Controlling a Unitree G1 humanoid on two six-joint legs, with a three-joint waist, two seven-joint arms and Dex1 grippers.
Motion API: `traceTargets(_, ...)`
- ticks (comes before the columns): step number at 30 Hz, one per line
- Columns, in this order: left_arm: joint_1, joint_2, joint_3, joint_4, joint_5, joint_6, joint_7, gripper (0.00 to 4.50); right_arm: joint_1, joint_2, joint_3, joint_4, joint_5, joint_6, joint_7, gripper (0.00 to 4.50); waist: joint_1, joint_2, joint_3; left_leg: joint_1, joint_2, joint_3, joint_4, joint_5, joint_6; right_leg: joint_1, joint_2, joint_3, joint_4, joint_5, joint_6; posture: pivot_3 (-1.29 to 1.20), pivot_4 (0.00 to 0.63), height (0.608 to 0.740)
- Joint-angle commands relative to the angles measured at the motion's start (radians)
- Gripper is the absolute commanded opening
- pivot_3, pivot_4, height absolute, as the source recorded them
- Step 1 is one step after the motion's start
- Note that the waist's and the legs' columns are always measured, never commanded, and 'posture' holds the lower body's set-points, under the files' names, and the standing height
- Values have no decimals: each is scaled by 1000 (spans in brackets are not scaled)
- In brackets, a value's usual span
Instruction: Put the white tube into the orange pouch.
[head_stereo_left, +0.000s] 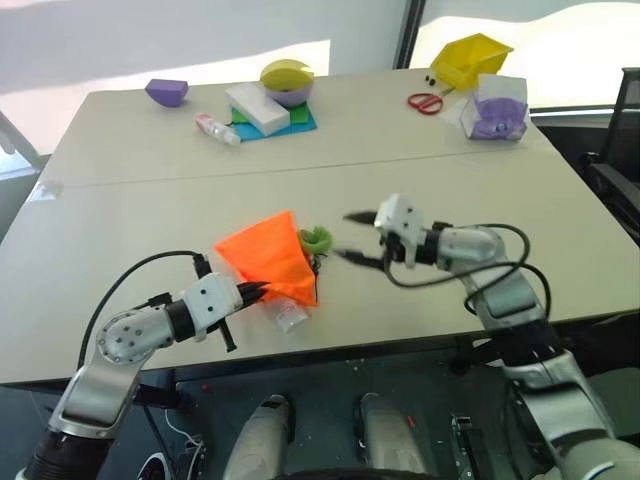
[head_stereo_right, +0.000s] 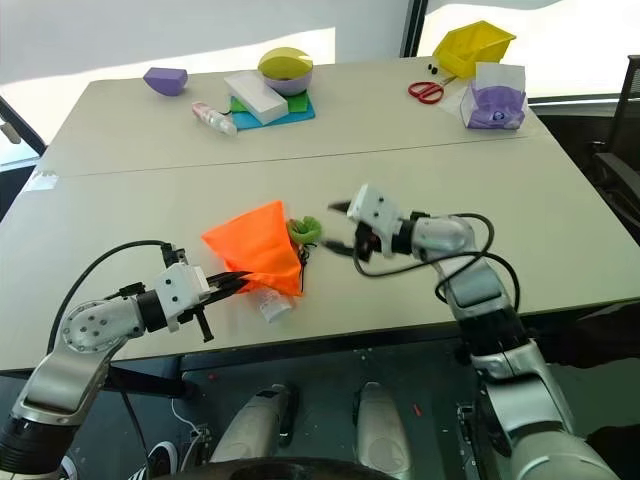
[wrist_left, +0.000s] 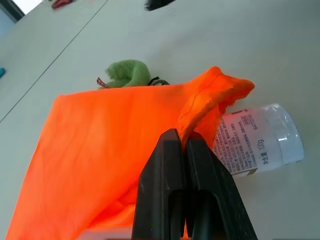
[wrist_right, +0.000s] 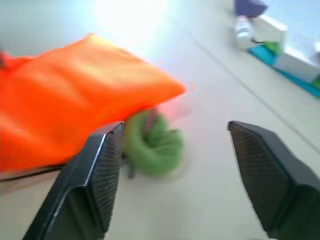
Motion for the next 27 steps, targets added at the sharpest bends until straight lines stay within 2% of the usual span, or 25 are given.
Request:
traceTargets(1,-15,-3,-15,15,19,-31,3,0,-31,63,5,126,-23,-50,-47,3447,3,0,0,-1,0,0,0,0,0,0,0,0,0,0,0,0,150,740)
traceTargets(10,-24,0,-1,8,10,-20,3,0,-87,115,52,256,-70,-82,1,3447,-3,1,0,-1,-1,1,-1,0,0,-2,0,1,0,2,4,0,150,740)
traceTargets(17,-23,-4,-8,4,11,-15,7,0,-92,140,78,286,-83,-2,46,3447,-5,1,0,0,-1,1,-1,0,0,-1,0,1,1,2,3,0,150,740)
traceTargets(22,-28,-9,-13,-4,4,0,9,0,-108,171,47,300,-51,88,61,3447,-7,1,0,1,0,1,-1,0,0,-1,1,1,2,2,3,0,150,740)
traceTargets(25,-27,-5,-11,-4,9,-3,8,0,-80,158,65,253,-39,109,120,2670,-6,1,0,1,0,1,-1,0,0,-1,1,1,2,2,3,0,150,740)
traceTargets(27,-30,-6,-11,-7,7,1,9,0,-73,150,74,241,-49,109,134,1705,-6,1,0,1,0,1,-1,0,0,-1,1,2,2,2,3,0,150,740)
